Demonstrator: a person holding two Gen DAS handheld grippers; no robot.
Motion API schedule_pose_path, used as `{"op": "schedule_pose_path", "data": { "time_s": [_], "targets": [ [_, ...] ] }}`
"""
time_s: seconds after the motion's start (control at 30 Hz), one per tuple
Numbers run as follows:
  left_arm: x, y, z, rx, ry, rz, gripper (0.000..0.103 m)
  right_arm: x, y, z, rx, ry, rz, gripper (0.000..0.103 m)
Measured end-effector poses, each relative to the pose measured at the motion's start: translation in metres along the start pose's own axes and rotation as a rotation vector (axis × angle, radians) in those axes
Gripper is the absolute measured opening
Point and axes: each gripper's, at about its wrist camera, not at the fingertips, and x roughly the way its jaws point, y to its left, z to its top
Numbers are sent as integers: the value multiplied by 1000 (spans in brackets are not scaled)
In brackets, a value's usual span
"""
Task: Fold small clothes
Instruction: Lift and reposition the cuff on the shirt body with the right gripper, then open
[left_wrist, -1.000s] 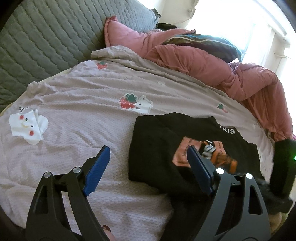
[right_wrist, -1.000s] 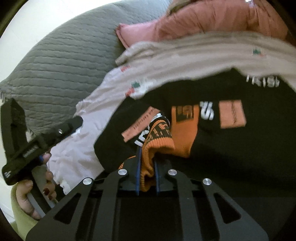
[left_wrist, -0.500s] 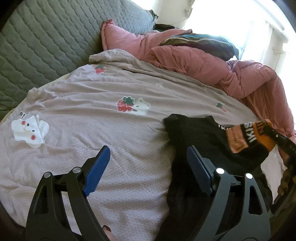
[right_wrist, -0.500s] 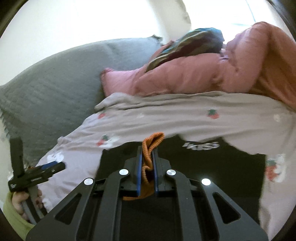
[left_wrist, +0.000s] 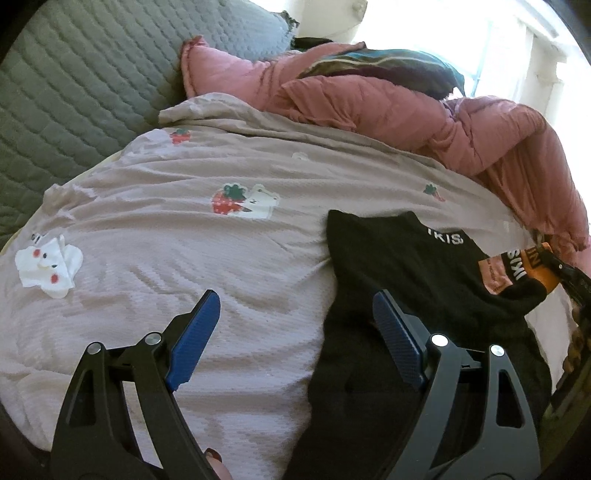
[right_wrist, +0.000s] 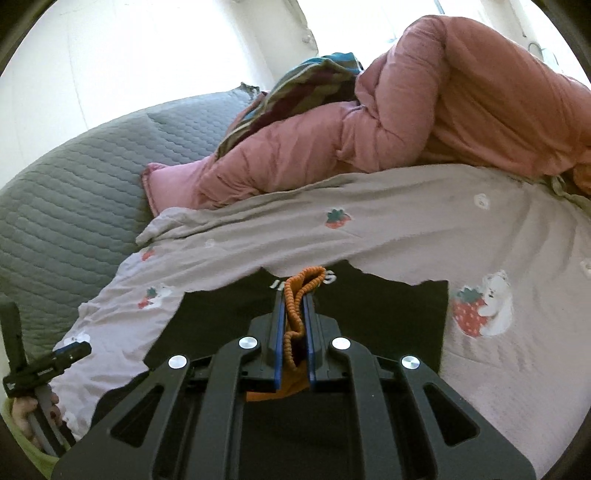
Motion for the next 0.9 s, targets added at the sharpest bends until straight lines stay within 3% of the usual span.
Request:
{"op": "schedule_pose_path", "data": {
  "time_s": [0.37, 0.7, 0.83, 0.9],
  "targets": [
    [24, -57, 12, 114, 29, -35, 78, 0, -12, -9, 9, 11, -25, 8],
    [70, -103, 23, 196, 108, -51, 78, -12, -31, -12, 25, 3, -71, 8],
    [83, -113, 16, 239, 132, -37, 78, -11, -39, -16, 26, 49, -61, 9],
    [90, -115, 10, 251, 150, -32, 78, -2, -41, -20, 26, 109, -61, 24]
  ]
}}
